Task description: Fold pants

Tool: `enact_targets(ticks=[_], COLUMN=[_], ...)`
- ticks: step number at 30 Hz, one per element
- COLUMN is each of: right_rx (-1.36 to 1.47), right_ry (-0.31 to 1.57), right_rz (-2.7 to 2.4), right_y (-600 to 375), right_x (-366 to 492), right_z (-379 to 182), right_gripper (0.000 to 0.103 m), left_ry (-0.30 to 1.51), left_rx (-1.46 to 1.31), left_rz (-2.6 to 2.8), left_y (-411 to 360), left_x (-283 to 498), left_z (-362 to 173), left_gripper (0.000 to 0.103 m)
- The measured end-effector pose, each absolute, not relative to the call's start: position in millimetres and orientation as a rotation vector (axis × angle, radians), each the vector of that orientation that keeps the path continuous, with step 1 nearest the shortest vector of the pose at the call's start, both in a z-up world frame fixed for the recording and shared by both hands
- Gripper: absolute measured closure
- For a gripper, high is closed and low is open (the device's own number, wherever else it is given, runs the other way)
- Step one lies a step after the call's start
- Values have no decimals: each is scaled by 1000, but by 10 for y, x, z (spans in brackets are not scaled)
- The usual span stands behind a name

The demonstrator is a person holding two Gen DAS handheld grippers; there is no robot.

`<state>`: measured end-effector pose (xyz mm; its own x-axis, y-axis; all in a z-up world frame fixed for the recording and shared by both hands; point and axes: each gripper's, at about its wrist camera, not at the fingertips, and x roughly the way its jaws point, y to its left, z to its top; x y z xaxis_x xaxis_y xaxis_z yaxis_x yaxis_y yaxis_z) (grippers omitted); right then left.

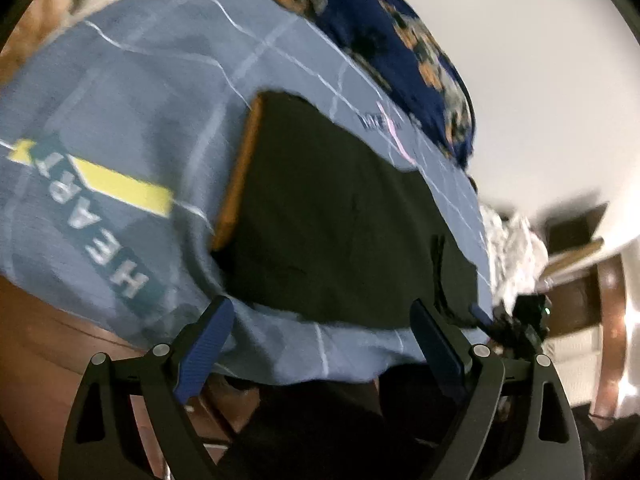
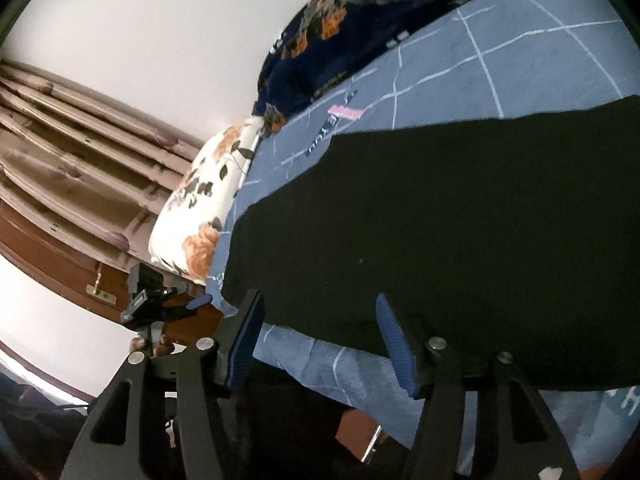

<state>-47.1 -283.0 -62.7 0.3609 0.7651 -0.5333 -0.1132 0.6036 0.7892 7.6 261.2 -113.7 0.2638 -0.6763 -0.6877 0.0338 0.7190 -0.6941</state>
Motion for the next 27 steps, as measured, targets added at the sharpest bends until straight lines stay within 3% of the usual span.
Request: enact_targets(ticks=[7, 20, 23, 25, 27], right_rx=[739, 761, 783, 784, 780], right_ry=[1076, 1098, 1088, 1085, 1091], right_rz=[619, 599, 603, 603, 598], right_y=[-2772, -2731, -2738, -2731, -2725], right_x=[-517, -584, -571, -567, -568], right_z=[-658, -734, -732, -733, -751], right_gripper=[43, 36, 34, 32, 31], left_ry=[1282, 1110, 1106, 1115, 1114], left_rx=[-682, -689, -668, -628, -628], left_rz=[-498, -483, -459, -428, -414], left_y=[2470, 2511, 2554, 2545, 2573], left_x=[228, 307, 297, 294, 276], left_z=[-1461, -1464, -1477, -1475, -1454], left_gripper=[15, 15, 31, 50, 55])
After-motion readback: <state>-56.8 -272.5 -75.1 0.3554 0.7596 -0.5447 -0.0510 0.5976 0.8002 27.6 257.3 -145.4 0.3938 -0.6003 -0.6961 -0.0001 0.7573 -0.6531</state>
